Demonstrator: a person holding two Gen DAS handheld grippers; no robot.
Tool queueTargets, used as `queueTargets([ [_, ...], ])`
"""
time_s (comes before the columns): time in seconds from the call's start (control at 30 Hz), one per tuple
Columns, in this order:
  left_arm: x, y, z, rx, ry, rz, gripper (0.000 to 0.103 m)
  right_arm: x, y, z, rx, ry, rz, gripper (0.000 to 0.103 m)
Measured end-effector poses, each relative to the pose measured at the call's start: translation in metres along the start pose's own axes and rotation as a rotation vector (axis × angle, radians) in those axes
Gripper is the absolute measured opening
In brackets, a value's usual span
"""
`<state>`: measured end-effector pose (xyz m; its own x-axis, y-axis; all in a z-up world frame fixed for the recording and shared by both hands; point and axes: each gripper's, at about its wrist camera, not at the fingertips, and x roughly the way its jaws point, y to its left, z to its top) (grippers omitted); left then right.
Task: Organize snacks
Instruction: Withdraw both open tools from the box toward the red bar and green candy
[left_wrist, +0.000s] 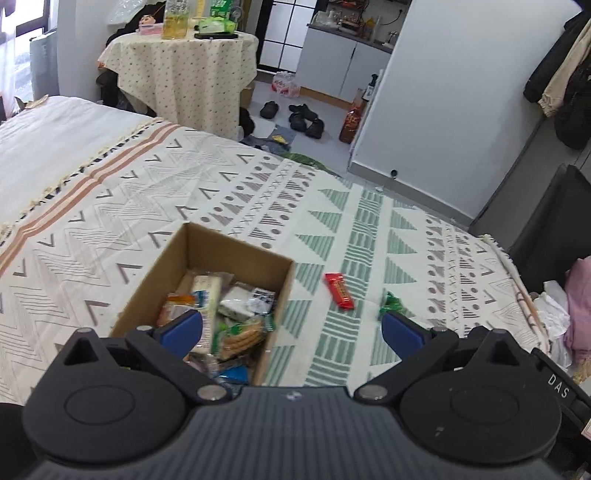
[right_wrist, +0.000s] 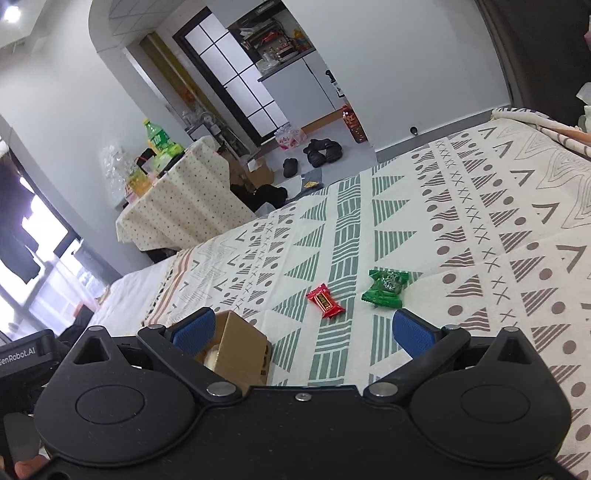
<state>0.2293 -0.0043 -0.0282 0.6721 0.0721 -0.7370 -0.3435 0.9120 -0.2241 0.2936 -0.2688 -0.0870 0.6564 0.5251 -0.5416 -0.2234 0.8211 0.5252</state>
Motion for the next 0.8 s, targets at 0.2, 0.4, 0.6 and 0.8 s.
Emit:
queueTargets([
  [0.2, 0.002, -0.028, -0.005, 0.044, -0.006, -0.046, 0.103, -0.012, -0.015, 0.007, 0.003, -0.019, -0.001, 0.103],
  [0.4, 0.01, -0.046, -0.011, 0.051, -0.01, -0.063, 0.103, -0.011, -0.027, 0.01, 0.022, -0.017, -0.012, 0.103],
  [0.6, 0.025, -0.056, -0.011, 0.045, -0.003, -0.07, 0.103, -0.011, -0.041, 0.015, 0.029, -0.031, -0.037, 0.103],
  [0.8, 0.045, -0.07, -0.011, 0.066, 0.002, -0.066, 0.103, -0.003, -0.056, 0.018, 0.045, -0.041, -0.106, 0.103],
])
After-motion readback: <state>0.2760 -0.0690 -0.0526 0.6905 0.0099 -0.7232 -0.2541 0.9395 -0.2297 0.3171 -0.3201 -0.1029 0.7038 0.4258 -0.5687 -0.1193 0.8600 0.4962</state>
